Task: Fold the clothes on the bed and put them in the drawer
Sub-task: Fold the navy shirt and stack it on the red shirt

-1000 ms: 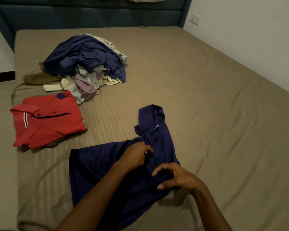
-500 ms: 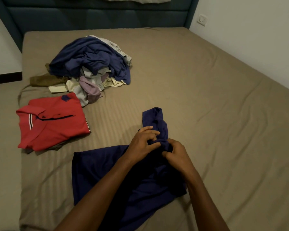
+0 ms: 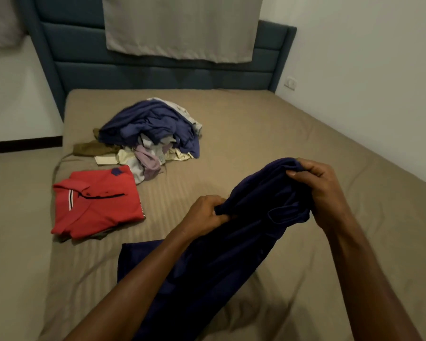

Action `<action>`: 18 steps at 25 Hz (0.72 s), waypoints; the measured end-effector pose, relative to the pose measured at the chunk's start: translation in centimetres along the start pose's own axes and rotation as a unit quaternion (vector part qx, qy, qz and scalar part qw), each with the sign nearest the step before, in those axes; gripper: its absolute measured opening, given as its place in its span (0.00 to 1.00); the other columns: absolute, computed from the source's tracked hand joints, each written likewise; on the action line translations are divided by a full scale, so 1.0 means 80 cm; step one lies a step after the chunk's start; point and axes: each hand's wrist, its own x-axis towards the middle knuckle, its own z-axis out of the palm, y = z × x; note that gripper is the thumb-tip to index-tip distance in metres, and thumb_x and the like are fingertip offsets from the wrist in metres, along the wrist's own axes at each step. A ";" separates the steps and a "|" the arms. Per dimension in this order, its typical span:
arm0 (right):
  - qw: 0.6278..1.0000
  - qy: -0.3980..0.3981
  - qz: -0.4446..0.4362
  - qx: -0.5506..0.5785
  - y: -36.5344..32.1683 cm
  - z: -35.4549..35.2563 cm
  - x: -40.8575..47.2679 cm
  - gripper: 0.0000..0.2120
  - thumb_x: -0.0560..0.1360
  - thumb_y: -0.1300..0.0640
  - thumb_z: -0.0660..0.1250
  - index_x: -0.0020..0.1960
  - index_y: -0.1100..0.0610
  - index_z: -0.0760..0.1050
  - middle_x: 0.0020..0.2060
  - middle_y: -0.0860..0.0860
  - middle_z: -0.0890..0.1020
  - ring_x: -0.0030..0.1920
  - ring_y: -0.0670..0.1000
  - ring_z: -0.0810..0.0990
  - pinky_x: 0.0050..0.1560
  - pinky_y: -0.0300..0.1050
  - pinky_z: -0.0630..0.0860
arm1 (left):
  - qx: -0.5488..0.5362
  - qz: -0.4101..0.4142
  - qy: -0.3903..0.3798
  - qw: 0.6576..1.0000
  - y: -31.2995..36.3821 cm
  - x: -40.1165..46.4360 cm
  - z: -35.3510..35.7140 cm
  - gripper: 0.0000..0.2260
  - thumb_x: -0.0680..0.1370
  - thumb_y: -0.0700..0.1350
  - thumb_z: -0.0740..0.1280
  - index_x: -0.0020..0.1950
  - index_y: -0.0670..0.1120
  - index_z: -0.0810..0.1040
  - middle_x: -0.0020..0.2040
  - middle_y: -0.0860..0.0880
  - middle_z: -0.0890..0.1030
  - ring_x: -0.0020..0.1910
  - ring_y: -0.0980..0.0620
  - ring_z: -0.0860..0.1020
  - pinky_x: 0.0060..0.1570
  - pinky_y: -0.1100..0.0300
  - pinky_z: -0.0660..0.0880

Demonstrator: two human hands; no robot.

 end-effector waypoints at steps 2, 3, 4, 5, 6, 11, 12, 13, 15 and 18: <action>0.999 0.048 -0.006 0.003 -0.020 -0.009 0.001 0.10 0.79 0.69 0.62 0.53 0.69 0.82 0.44 0.64 0.83 0.42 0.58 0.82 0.42 0.48 0.79 | -0.042 -0.016 0.056 0.997 -0.003 0.002 -0.035 0.13 0.75 0.59 0.71 0.36 0.52 0.78 0.33 0.56 0.77 0.34 0.55 0.76 0.39 0.52 0.72; 0.997 0.075 -0.004 0.005 -0.027 -0.013 0.004 0.10 0.78 0.69 0.62 0.51 0.67 0.83 0.42 0.61 0.84 0.40 0.56 0.82 0.40 0.47 0.79 | -0.062 -0.016 0.077 0.995 0.004 0.005 -0.055 0.13 0.75 0.59 0.69 0.35 0.54 0.76 0.31 0.56 0.76 0.33 0.55 0.74 0.38 0.53 0.69; 0.995 0.102 0.001 0.007 -0.029 -0.017 0.007 0.11 0.77 0.69 0.62 0.48 0.65 0.84 0.39 0.58 0.84 0.37 0.54 0.82 0.37 0.45 0.79 | -0.073 -0.012 0.093 0.993 0.010 0.007 -0.074 0.14 0.75 0.60 0.69 0.36 0.54 0.75 0.31 0.56 0.75 0.33 0.55 0.73 0.37 0.53 0.67; 0.992 0.129 0.004 0.002 -0.031 -0.023 0.010 0.12 0.77 0.69 0.62 0.46 0.63 0.84 0.36 0.55 0.84 0.35 0.52 0.81 0.34 0.43 0.78 | -0.071 -0.002 0.112 0.991 0.018 0.010 -0.093 0.15 0.75 0.61 0.69 0.37 0.53 0.75 0.32 0.53 0.76 0.33 0.54 0.73 0.38 0.54 0.67; 0.988 0.152 0.007 -0.004 -0.032 -0.029 0.012 0.12 0.76 0.69 0.61 0.44 0.62 0.83 0.35 0.53 0.83 0.34 0.52 0.80 0.33 0.43 0.77 | -0.055 0.013 0.130 0.990 0.026 0.011 -0.112 0.16 0.73 0.62 0.71 0.38 0.51 0.75 0.33 0.51 0.77 0.34 0.53 0.74 0.38 0.54 0.67; 0.979 0.186 0.021 -0.084 -0.057 -0.067 0.029 0.11 0.76 0.69 0.61 0.41 0.61 0.80 0.29 0.51 0.80 0.29 0.48 0.77 0.30 0.41 0.74 | 0.085 0.093 0.105 0.987 0.108 0.000 -0.196 0.17 0.73 0.56 0.78 0.34 0.48 0.76 0.30 0.53 0.72 0.31 0.58 0.70 0.33 0.58 0.63; 0.979 0.169 0.017 -0.110 -0.070 -0.076 0.035 0.11 0.77 0.68 0.62 0.42 0.60 0.81 0.30 0.50 0.81 0.30 0.48 0.77 0.30 0.41 0.75 | 0.115 0.099 0.100 0.983 0.130 -0.005 -0.208 0.16 0.74 0.54 0.78 0.33 0.49 0.77 0.29 0.55 0.73 0.30 0.60 0.71 0.32 0.58 0.64; 0.979 0.153 0.006 -0.131 -0.082 -0.085 0.042 0.10 0.78 0.68 0.63 0.44 0.60 0.82 0.32 0.52 0.82 0.33 0.50 0.78 0.33 0.42 0.75 | 0.130 0.098 0.103 0.981 0.150 -0.004 -0.220 0.14 0.75 0.54 0.77 0.34 0.49 0.80 0.30 0.55 0.77 0.30 0.60 0.74 0.31 0.59 0.67; 0.978 0.143 -0.016 -0.154 -0.113 -0.101 0.049 0.09 0.78 0.68 0.63 0.47 0.61 0.83 0.37 0.56 0.83 0.37 0.54 0.79 0.38 0.47 0.75 | 0.166 0.106 0.129 0.972 0.199 -0.001 -0.237 0.11 0.74 0.57 0.77 0.44 0.49 0.85 0.38 0.54 0.85 0.38 0.55 0.83 0.40 0.54 0.79; 0.967 0.158 -0.053 -0.191 -0.164 -0.126 0.044 0.10 0.75 0.71 0.62 0.47 0.64 0.82 0.37 0.57 0.81 0.34 0.52 0.77 0.34 0.43 0.72 | 0.186 0.110 0.139 0.967 0.280 -0.013 -0.256 0.16 0.68 0.56 0.82 0.50 0.50 0.87 0.43 0.53 0.87 0.45 0.56 0.85 0.50 0.55 0.82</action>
